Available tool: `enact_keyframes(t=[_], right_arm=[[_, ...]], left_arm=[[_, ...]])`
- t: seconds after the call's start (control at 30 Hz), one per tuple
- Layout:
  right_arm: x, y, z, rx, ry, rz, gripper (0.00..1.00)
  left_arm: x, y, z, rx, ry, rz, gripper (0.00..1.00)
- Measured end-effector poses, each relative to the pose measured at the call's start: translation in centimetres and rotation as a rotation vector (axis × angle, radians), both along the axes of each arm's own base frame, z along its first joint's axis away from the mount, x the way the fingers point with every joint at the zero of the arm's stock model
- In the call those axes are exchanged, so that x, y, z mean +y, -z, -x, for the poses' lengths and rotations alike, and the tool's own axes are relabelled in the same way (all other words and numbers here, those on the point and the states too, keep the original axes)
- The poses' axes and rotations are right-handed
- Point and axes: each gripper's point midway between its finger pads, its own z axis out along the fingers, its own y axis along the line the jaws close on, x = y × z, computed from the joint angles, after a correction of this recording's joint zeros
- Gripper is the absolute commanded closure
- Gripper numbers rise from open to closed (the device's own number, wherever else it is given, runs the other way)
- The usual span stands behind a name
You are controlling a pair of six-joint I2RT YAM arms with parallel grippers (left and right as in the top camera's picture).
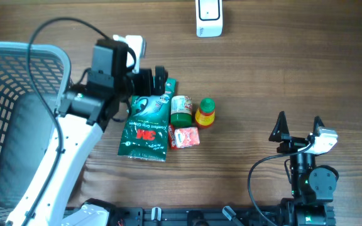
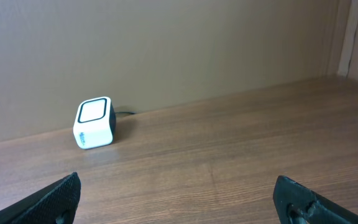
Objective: Scan the item barcode
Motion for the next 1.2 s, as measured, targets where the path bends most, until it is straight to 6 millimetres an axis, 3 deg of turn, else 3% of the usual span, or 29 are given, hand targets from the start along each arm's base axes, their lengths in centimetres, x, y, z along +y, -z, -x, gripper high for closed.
enact_keyframes(t=[0.13, 0.17, 0.37, 0.63, 0.73, 0.83, 1.03, 1.2], right_arm=[[0.0, 0.0, 0.0, 0.0, 0.0, 0.0, 0.0], [0.0, 0.0, 0.0, 0.0, 0.0, 0.0, 0.0], [0.0, 0.0, 0.0, 0.0, 0.0, 0.0, 0.0], [0.0, 0.0, 0.0, 0.0, 0.0, 0.0, 0.0], [0.0, 0.0, 0.0, 0.0, 0.0, 0.0, 0.0], [0.0, 0.0, 0.0, 0.0, 0.0, 0.0, 0.0], [0.0, 0.0, 0.0, 0.0, 0.0, 0.0, 0.0], [0.0, 0.0, 0.0, 0.0, 0.0, 0.0, 0.0]], left_arm=[[-0.3, -7.0, -1.9, -0.178, -0.015, 0.042, 0.0], [0.0, -10.4, -2.4, -0.267, -0.033, 0.056, 0.0], [3.2, -19.1, -3.3, -0.495, -0.205, 0.026, 0.0], [7.5, -28.3, -1.8, -0.744, -0.356, 0.0, 0.0], [9.2, -32.3, 0.9, -0.866, -0.385, -0.064, 0.0], [11.2, -35.4, 4.9, -0.959, -0.426, -0.132, 0.0], [14.5, -37.6, 12.8, -1.038, -0.475, -0.228, 0.0], [15.4, -37.8, 19.0, -1.112, -0.454, -0.173, 0.0]])
